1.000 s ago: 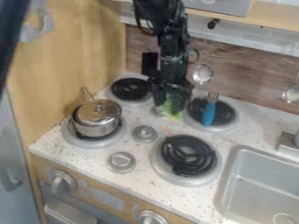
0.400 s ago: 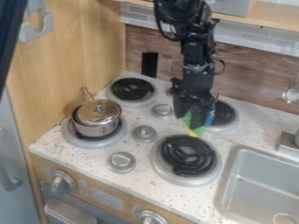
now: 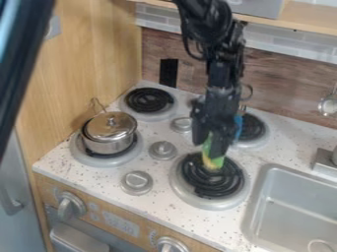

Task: Move the green and yellow object to the right bottom burner

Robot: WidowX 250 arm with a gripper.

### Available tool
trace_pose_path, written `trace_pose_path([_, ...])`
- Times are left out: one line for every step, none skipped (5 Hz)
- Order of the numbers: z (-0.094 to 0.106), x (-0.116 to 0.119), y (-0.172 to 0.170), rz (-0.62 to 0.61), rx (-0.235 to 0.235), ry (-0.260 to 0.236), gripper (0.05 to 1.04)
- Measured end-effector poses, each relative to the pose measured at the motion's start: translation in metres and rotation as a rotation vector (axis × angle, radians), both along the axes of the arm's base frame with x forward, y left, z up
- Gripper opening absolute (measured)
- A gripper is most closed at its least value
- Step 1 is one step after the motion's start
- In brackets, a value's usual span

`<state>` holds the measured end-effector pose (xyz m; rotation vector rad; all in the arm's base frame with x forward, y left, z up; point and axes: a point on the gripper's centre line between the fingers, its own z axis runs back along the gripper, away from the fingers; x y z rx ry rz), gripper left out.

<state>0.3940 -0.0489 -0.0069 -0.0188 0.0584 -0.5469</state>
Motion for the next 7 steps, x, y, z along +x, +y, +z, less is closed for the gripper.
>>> trace_pose_path([-0.01,-0.001,0.004,0.012,0.031,0.038,0.607])
trace_pose_path([-0.015,-0.005,0.005,0.008,0.042,0.072,0.607])
trace_pose_path([-0.015,-0.005,0.005,0.01,0.046,0.096,0.663])
trace_pose_path([-0.021,-0.007,0.006,0.02,0.049,0.117,0.964])
trace_pose_path([-0.021,-0.005,0.006,0.02,0.051,0.102,1.016])
trace_pose_path([-0.018,-0.005,0.005,0.014,0.043,0.092,1.003])
trace_pose_path([0.017,0.001,0.003,0.028,0.025,0.003,0.999])
